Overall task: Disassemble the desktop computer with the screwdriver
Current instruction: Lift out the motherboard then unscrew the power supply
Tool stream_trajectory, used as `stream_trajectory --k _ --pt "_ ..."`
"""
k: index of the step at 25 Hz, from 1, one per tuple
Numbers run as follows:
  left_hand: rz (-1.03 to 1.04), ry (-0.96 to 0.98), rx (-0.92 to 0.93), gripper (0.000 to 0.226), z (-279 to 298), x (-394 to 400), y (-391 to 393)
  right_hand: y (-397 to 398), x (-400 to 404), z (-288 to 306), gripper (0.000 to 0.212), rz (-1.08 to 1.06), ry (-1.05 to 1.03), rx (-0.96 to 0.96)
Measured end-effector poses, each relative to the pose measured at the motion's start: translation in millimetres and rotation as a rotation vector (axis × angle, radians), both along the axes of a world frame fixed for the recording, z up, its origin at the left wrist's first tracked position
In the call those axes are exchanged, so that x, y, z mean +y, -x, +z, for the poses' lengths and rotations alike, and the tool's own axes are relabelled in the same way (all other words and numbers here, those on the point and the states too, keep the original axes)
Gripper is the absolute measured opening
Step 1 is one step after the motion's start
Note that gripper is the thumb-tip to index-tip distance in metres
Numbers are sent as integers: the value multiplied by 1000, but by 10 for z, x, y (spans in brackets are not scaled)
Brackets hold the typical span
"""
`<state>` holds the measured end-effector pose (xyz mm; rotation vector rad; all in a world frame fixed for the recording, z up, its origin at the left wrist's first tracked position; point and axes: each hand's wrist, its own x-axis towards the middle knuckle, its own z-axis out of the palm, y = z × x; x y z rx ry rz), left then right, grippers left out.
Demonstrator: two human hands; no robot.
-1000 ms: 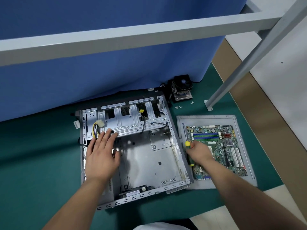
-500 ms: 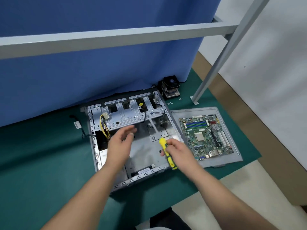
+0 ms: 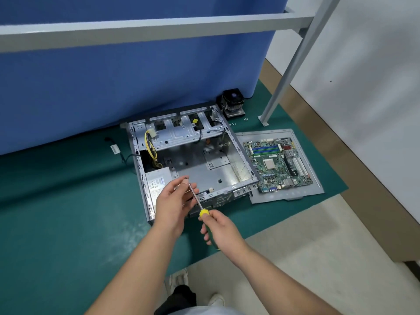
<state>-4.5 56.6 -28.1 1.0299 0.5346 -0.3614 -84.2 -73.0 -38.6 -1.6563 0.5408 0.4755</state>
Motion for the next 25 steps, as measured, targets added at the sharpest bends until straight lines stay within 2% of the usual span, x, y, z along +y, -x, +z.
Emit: stream_trajectory --k 8,11,18,25 --pt "120 -27 87 13 -182 103 551 493 134 -256 16 105 -57 57" --pt "127 -55 158 9 -273 83 671 618 161 -367 16 122 -7 92" --pt "52 -54 193 15 -315 138 605 654 325 -452 17 65 62 79" --pt "23 -33 217 16 -333 190 548 640 436 -414 16 -11 41 89"
